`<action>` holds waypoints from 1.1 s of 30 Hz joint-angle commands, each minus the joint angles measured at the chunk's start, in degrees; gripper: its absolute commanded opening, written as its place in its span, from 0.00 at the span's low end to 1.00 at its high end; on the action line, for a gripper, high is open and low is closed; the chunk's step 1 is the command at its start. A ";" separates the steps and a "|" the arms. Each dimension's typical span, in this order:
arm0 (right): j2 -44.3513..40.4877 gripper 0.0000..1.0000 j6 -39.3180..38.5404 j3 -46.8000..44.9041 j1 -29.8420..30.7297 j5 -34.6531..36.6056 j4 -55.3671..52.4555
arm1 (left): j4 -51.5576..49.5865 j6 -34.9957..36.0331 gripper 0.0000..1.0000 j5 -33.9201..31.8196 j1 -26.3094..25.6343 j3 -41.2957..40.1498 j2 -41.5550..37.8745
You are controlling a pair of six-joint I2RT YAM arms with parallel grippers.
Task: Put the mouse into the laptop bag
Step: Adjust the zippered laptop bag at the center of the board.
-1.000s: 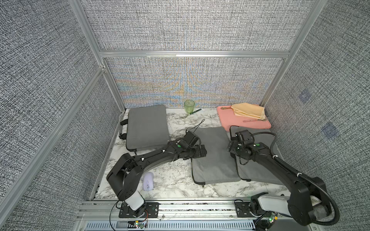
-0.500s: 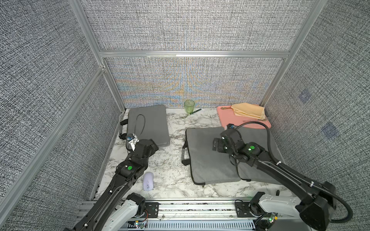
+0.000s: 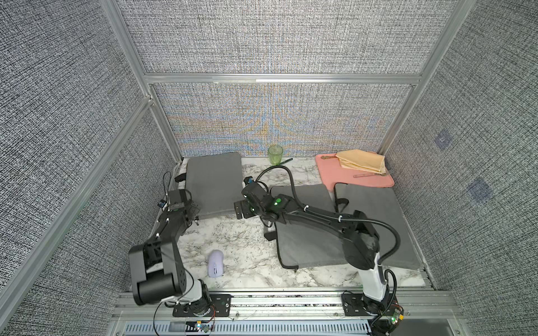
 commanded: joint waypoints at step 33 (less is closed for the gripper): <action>-3.43 0.99 0.34 -16.73 -6.74 -10.15 11.99 | 0.76 -14.59 0.00 11.69 -18.15 -13.63 -7.21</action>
